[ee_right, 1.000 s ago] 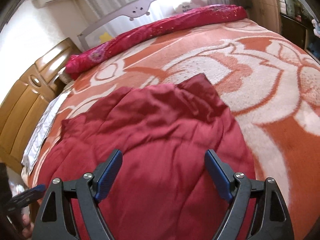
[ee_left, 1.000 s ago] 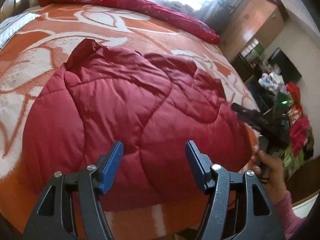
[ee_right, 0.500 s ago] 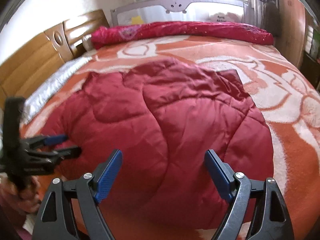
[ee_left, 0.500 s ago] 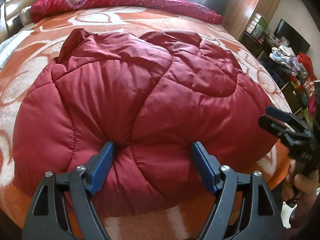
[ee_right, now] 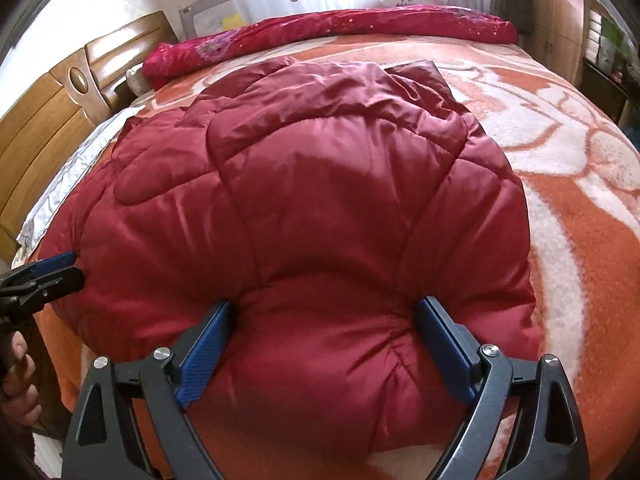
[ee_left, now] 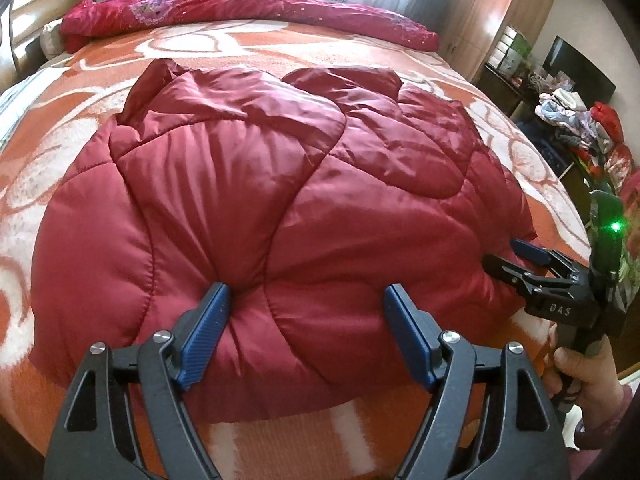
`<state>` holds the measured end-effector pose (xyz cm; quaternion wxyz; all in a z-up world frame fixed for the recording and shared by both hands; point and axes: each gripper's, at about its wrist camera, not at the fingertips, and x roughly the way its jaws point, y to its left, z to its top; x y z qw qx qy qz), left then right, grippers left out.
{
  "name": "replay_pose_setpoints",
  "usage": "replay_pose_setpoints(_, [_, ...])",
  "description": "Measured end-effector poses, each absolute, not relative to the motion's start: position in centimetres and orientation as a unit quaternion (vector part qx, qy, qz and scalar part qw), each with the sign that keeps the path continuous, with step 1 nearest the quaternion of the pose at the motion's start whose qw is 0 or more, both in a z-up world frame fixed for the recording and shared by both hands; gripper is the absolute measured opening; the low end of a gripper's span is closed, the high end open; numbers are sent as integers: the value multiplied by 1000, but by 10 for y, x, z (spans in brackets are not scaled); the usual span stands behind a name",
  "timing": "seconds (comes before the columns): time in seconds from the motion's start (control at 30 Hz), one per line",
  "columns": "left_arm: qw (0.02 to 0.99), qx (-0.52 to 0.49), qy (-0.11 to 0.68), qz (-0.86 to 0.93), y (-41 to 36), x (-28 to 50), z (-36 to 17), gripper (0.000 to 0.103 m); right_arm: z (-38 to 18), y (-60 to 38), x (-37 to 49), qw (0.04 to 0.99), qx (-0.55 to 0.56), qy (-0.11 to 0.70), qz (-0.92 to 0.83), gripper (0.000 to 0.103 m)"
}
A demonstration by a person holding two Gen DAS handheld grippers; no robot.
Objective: Fold large clothes
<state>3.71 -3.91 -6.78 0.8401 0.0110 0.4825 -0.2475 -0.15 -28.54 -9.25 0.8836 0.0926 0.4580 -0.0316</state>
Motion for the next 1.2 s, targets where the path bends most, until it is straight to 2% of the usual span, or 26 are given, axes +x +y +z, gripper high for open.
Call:
replay_pose_setpoints(0.13, [847, 21, 472, -242, -40, 36, -66, 78, -95, -286, -3, 886, 91, 453, -35, 92])
replay_pose_setpoints(0.43, [867, -26, 449, -216, -3, 32, -34, 78, -89, -283, -2, 886, 94, 452, -35, 92])
replay_pose_setpoints(0.67, [861, 13, 472, -192, -17, 43, -54, 79, -53, -265, -5, 898, 71, 433, -27, 91])
replay_pose_setpoints(0.77, [862, 31, 472, -185, -27, 44, -54, 82, -42, -249, 4, 901, 58, 431, 0, 91])
replay_pose_setpoints(0.93, [858, 37, 482, -174, -33, 54, -58, 84, -54, -238, 29, 891, 37, 452, 14, 94])
replay_pose_setpoints(1.2, [852, 44, 493, -169, -38, 65, -68, 91, -78, -269, 46, 875, 79, 477, 10, 95])
